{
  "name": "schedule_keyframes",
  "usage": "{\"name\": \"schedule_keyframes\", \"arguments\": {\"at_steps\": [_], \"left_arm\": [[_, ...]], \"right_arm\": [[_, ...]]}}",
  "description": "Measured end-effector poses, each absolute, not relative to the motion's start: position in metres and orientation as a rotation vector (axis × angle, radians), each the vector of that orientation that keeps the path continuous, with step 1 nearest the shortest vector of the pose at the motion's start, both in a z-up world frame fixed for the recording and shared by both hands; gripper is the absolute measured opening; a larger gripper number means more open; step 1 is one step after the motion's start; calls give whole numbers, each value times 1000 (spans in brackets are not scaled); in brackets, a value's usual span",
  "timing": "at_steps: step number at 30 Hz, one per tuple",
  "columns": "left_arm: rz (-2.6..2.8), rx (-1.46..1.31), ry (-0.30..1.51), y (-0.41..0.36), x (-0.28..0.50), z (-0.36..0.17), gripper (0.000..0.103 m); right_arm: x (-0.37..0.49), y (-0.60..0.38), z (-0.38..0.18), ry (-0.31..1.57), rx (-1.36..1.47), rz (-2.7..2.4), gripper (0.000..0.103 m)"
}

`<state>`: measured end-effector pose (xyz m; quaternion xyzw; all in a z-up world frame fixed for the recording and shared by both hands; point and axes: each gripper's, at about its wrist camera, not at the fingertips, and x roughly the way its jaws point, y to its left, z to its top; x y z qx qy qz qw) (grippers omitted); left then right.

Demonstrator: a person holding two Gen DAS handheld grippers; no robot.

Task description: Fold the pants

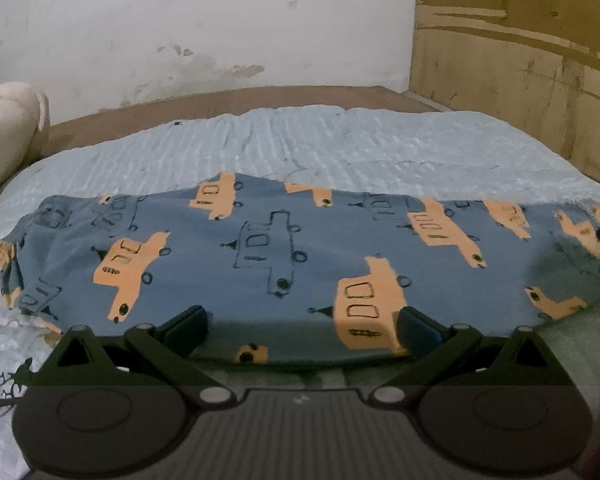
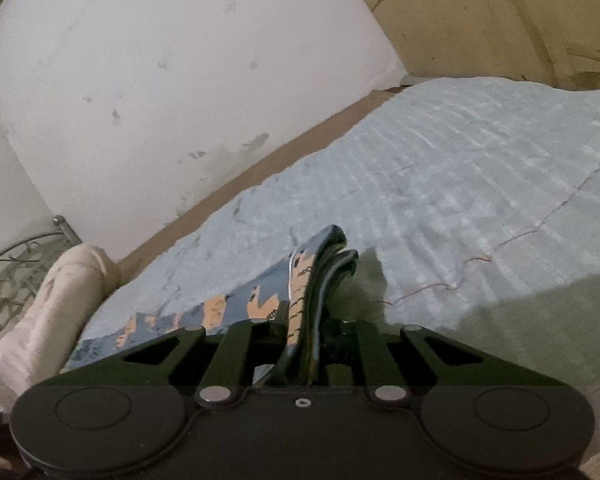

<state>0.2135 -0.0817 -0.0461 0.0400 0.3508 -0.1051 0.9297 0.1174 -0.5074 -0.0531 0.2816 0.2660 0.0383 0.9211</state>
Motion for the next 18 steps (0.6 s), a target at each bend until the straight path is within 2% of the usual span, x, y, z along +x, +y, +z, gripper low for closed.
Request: {"name": "schedule_keyframes", "arguments": {"at_steps": [3, 5, 6, 7, 8, 9, 10, 14, 18], "left_arm": [[-199, 63, 712, -77, 213, -44, 102], [-183, 50, 699, -71, 212, -38, 102], [-174, 43, 689, -67, 211, -32, 102], [-168, 36, 677, -64, 210, -26, 102], [-165, 34, 665, -60, 209, -19, 102], [-165, 36, 656, -55, 209, -11, 102], [-172, 48, 641, -48, 208, 1, 102], [-157, 94, 592, -9, 212, 44, 102], [-56, 147, 620, 46, 227, 68, 102]], "right_arm": [[121, -495, -66, 594, 477, 43, 14], [118, -488, -66, 586, 418, 32, 21], [116, -485, -63, 579, 384, 20, 32], [115, -482, -59, 580, 353, 7, 51], [114, -479, -55, 582, 327, 4, 63], [112, -476, -49, 581, 302, -7, 86], [109, -474, -44, 573, 287, -19, 95], [111, -460, -19, 534, 250, 0, 101], [125, -426, -4, 524, 204, 87, 102]]}}
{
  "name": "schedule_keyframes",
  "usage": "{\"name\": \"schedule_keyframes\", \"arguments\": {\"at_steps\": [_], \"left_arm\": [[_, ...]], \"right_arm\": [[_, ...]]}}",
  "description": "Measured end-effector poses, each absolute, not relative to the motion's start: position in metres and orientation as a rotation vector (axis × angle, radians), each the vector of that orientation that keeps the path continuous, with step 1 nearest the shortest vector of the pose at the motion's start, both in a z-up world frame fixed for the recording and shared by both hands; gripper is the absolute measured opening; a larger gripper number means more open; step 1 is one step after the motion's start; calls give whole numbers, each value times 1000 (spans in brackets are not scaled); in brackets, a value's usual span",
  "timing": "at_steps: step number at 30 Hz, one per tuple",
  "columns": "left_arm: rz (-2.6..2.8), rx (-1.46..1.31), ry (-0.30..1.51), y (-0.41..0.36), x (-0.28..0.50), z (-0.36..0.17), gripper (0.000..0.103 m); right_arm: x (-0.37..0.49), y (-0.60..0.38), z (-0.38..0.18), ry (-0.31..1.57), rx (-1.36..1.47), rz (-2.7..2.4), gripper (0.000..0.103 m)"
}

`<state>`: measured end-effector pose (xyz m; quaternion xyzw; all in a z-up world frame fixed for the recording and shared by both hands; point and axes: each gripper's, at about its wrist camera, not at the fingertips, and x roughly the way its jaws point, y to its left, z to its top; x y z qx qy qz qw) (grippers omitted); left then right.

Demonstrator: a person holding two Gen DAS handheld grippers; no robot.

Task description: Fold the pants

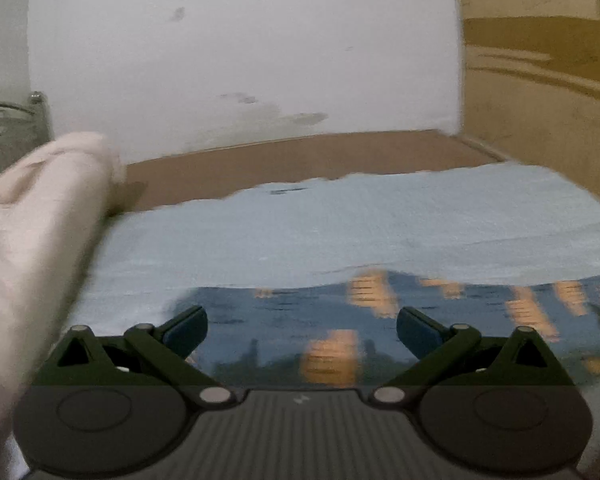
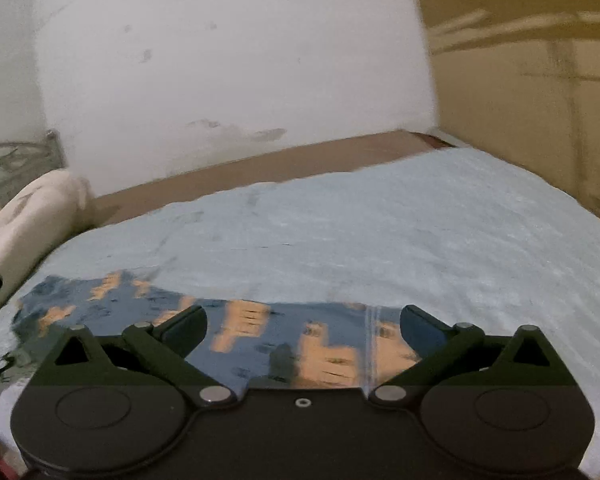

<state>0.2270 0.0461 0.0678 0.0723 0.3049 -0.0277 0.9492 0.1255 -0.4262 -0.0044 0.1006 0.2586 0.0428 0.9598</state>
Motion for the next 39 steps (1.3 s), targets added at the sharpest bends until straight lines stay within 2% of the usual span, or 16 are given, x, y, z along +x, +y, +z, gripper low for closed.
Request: {"name": "schedule_keyframes", "arguments": {"at_steps": [3, 9, 14, 19, 22, 23, 24, 27, 32, 35, 37, 38, 39], "left_arm": [[20, 154, 641, 94, 243, 65, 102], [27, 4, 637, 182, 270, 27, 101], [-74, -98, 638, 210, 268, -5, 90], [-125, -144, 664, 201, 277, -31, 80], [-98, -149, 677, 191, 286, -42, 49], [-86, -147, 688, 189, 289, -44, 35], [-64, -144, 697, 187, 292, -46, 28], [-27, -136, 680, 186, 292, -44, 21], [10, -26, 605, 177, 290, -33, 20], [37, -28, 654, 179, 299, -42, 22], [40, -44, 688, 180, 302, -48, 32], [43, -54, 693, 182, 303, -49, 42], [53, -69, 699, 185, 304, -49, 57]], "right_arm": [[144, -392, -2, 536, 177, 162, 102], [189, -316, -16, 581, 148, 316, 102], [216, -265, -28, 607, 105, 395, 102], [234, -228, -40, 637, 93, 427, 102], [237, -218, -46, 650, 86, 429, 102], [238, -214, -47, 655, 77, 430, 102], [237, -213, -49, 657, 70, 430, 102], [236, -210, -53, 665, 46, 432, 102], [237, -211, -58, 678, 56, 432, 102], [236, -212, -59, 675, 60, 433, 102], [236, -212, -60, 672, 60, 435, 102], [235, -212, -60, 670, 61, 435, 102], [235, -213, -60, 669, 64, 437, 102]]}}
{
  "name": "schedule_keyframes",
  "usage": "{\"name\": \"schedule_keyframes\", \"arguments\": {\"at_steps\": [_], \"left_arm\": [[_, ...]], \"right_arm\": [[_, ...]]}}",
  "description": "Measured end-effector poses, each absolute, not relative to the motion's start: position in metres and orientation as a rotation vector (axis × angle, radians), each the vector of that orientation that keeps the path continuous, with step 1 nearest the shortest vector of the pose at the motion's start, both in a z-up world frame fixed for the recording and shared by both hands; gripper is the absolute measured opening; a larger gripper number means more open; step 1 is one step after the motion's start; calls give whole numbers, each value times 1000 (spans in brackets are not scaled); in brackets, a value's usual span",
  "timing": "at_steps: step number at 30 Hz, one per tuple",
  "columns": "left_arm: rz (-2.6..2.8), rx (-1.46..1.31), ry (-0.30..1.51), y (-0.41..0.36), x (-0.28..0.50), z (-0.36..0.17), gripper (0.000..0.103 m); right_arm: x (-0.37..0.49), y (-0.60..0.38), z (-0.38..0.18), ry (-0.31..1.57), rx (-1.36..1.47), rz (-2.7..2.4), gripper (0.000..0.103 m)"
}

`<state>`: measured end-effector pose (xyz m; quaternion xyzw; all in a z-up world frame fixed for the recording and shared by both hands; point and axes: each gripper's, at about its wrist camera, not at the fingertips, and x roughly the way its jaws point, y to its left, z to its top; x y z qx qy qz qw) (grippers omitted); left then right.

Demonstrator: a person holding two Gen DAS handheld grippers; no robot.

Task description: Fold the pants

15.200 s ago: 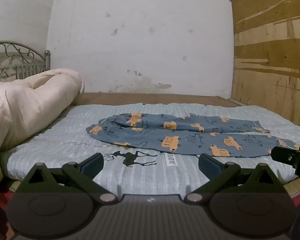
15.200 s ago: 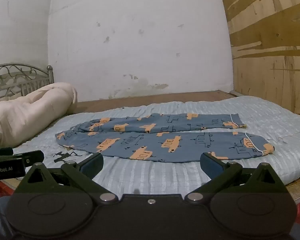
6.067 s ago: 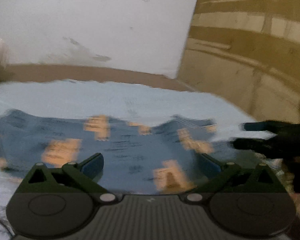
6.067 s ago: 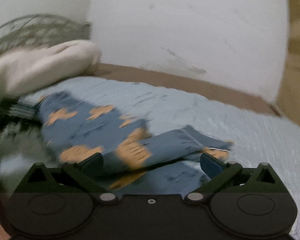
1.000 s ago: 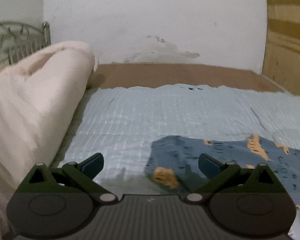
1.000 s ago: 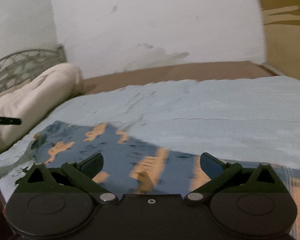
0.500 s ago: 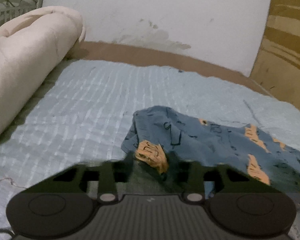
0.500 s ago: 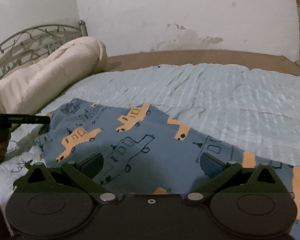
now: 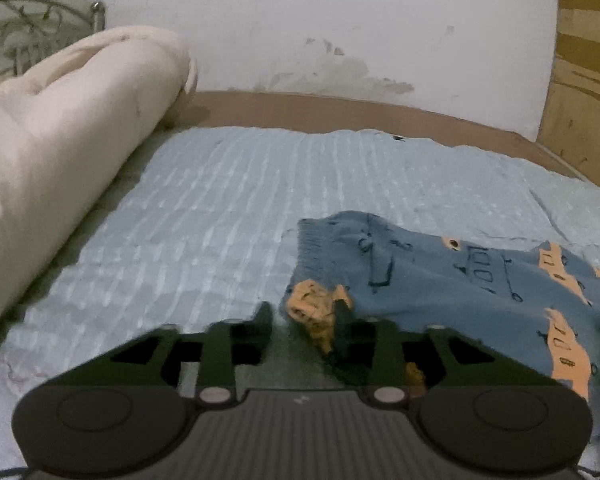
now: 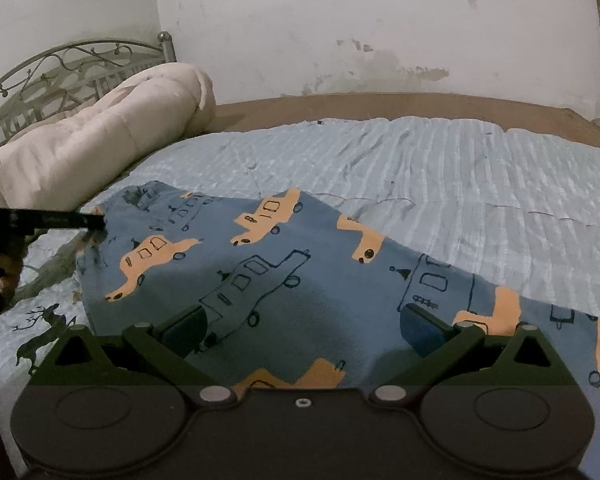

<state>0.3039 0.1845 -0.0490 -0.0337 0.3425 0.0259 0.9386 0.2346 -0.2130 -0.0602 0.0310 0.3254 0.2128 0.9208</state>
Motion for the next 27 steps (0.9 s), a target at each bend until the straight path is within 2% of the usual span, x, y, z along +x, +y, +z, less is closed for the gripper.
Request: {"name": "schedule_keyframes", "arguments": {"at_steps": [2, 7, 10, 11, 13, 14, 24, 27], "left_arm": [[60, -112, 723, 193, 308, -51, 71], [31, -249, 768, 213, 316, -57, 72], [-17, -305, 762, 216, 318, -58, 48], [-35, -323, 761, 215, 318, -58, 35], [-34, -329, 752, 212, 318, -55, 20], [-30, -325, 742, 209, 317, -53, 16], [160, -146, 586, 159, 248, 16, 13], [168, -126, 609, 159, 250, 14, 13]], "right_arm": [[234, -214, -61, 668, 70, 440, 102], [234, -215, -62, 664, 74, 441, 102], [234, -215, -62, 665, 77, 441, 102], [234, -215, -62, 665, 78, 442, 102], [234, -215, -62, 665, 77, 441, 102], [234, -215, -62, 665, 77, 441, 102], [224, -223, -51, 589, 110, 447, 102], [224, -227, -50, 591, 109, 447, 102]]}}
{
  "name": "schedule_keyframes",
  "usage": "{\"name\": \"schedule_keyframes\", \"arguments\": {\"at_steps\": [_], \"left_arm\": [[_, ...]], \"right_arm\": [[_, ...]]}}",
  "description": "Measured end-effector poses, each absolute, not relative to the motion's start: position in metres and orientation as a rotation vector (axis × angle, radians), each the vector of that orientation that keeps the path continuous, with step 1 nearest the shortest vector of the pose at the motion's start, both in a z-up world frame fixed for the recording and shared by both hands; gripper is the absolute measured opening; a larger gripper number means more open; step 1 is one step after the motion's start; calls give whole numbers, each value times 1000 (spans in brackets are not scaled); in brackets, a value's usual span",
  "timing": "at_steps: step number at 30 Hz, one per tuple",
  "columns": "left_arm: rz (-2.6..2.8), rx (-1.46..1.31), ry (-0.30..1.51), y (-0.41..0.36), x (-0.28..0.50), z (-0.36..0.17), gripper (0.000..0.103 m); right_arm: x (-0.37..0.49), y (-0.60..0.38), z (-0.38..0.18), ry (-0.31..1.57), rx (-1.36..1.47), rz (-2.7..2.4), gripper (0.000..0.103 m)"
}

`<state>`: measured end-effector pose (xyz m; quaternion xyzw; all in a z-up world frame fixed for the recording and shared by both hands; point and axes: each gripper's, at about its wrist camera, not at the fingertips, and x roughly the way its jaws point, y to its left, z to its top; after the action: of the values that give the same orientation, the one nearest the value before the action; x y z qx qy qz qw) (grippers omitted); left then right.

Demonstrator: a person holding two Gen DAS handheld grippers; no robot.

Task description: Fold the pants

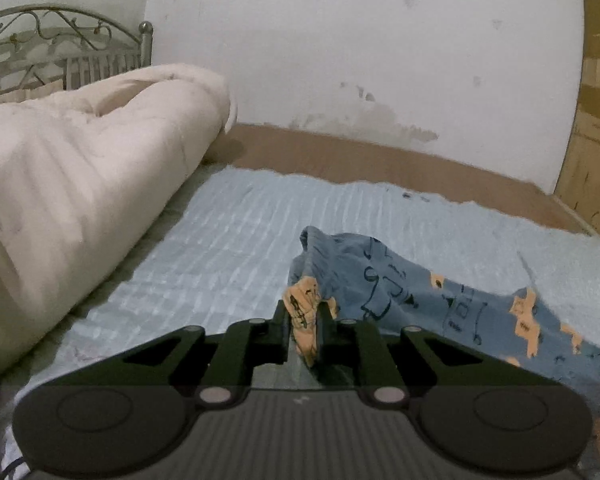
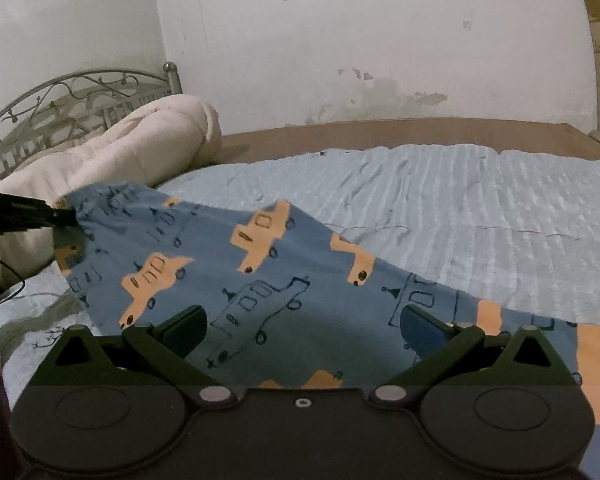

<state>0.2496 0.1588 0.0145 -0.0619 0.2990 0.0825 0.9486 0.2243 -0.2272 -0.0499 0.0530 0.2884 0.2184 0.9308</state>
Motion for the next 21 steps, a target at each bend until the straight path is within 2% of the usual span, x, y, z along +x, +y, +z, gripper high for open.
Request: {"name": "schedule_keyframes", "arguments": {"at_steps": [8, 13, 17, 19, 21], "left_arm": [[187, -159, 736, 173, 285, -42, 18], [205, -135, 738, 170, 284, -45, 19], [201, -139, 741, 170, 282, -45, 20], [198, -129, 742, 170, 281, -44, 24], [217, -117, 742, 170, 281, -44, 34]], "right_arm": [[269, -202, -29, 597, 3, 400, 102], [328, -144, -26, 605, -22, 503, 102], [365, -87, -47, 639, -178, 517, 102], [371, -76, -59, 674, -259, 458, 102], [373, -85, -65, 664, -300, 380, 102]]}}
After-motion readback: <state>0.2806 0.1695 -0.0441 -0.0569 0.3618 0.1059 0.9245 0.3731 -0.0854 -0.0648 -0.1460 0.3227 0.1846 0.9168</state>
